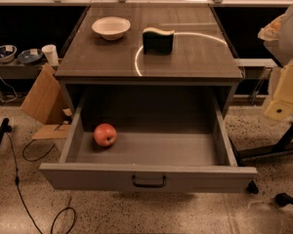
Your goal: Pick apple from top drawer and place on counter
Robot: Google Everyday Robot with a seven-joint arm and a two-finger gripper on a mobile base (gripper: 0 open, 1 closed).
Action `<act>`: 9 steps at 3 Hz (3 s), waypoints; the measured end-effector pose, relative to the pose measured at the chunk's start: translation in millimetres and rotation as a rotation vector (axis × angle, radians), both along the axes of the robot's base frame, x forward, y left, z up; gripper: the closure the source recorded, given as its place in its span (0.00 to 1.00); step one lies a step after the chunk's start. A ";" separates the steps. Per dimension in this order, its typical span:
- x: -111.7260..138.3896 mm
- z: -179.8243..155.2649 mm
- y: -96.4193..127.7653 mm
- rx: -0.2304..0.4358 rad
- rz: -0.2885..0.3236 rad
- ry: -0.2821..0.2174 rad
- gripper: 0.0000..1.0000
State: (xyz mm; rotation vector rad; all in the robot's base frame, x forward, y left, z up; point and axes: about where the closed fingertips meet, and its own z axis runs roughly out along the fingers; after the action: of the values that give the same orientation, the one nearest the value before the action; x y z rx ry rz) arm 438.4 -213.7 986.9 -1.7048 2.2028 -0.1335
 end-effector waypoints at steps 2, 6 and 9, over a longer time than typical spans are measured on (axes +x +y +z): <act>4.1 0.1 13.5 -0.003 0.038 -0.001 0.00; 26.1 -45.2 201.2 -0.123 0.655 -0.001 0.00; 46.0 -90.9 230.7 -0.103 0.792 -0.011 0.00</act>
Offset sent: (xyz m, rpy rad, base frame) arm 0.0097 0.0282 -0.0054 -0.0049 0.0182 0.0839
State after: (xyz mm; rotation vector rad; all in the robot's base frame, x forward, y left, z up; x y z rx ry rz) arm 484.4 17.0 896.0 -2.4742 1.3792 -0.0513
